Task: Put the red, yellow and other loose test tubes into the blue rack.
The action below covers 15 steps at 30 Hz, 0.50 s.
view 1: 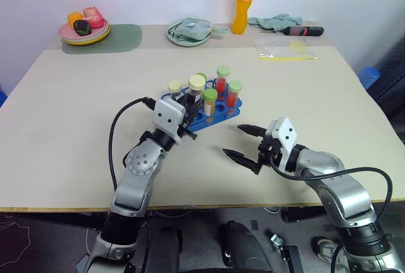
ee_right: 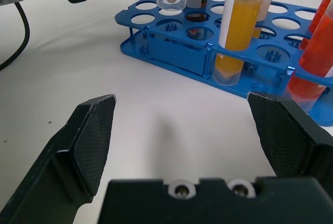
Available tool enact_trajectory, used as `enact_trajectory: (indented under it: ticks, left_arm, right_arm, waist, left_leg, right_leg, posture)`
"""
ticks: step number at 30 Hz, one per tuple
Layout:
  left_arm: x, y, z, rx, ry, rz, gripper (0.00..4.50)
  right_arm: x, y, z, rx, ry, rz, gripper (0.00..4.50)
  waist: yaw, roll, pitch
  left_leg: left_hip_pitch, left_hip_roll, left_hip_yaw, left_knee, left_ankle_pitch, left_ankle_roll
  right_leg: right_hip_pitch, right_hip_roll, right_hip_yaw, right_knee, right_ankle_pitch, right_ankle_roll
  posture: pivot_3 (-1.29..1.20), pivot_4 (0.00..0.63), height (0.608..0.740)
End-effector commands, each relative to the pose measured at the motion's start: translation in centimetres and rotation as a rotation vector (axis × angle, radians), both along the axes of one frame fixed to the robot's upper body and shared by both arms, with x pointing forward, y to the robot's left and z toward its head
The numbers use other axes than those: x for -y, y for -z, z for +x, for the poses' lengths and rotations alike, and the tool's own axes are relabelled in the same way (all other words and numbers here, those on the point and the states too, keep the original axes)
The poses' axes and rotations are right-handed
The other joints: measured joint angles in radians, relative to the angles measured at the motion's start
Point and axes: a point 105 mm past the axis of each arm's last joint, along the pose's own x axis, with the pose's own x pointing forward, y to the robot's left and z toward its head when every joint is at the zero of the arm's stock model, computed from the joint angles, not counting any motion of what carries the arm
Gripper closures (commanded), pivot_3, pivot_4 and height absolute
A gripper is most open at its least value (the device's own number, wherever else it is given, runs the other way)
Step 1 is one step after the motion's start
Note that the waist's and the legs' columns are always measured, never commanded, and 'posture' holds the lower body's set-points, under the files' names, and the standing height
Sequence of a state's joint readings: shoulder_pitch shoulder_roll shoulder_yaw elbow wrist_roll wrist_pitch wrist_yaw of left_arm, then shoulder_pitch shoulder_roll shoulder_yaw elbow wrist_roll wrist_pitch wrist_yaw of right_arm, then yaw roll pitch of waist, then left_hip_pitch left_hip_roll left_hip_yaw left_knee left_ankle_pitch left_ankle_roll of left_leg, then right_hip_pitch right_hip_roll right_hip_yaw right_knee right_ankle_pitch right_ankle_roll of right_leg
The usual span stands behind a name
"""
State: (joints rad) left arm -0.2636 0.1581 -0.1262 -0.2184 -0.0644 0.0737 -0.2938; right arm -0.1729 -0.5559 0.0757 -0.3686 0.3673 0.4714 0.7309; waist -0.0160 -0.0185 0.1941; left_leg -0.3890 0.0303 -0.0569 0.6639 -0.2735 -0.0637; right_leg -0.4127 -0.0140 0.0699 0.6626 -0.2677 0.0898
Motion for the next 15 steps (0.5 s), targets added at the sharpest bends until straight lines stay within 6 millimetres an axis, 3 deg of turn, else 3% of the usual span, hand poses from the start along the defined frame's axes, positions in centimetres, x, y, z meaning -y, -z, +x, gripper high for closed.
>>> enact_trajectory:
  ticks: [1,15]
  left_arm:
    - [-1.0,0.0,0.2,0.008,-0.046,-0.006,3.76]
    - [-0.2,1.7,0.5,-0.064,-0.020,-0.010,3.76]
  right_arm:
    - [-0.3,-1.3,-0.3,0.053,-0.013,0.018,0.00]
    - [-0.5,-1.4,-0.1,0.061,-0.022,0.021,0.00]
  waist:
    - [0.000,0.000,0.000]
    - [0.001,0.000,0.000]
  left_leg:
    - [0.000,0.000,0.000,0.000,0.000,0.000]
    - [0.000,0.000,0.000,0.000,0.000,0.000]
  right_leg:
    - [0.000,0.000,0.000,0.000,0.000,0.000]
    - [0.000,0.000,0.000,0.000,0.000,0.000]
  posture:
    - [0.00,0.150,0.740]
    - [0.00,0.150,0.740]
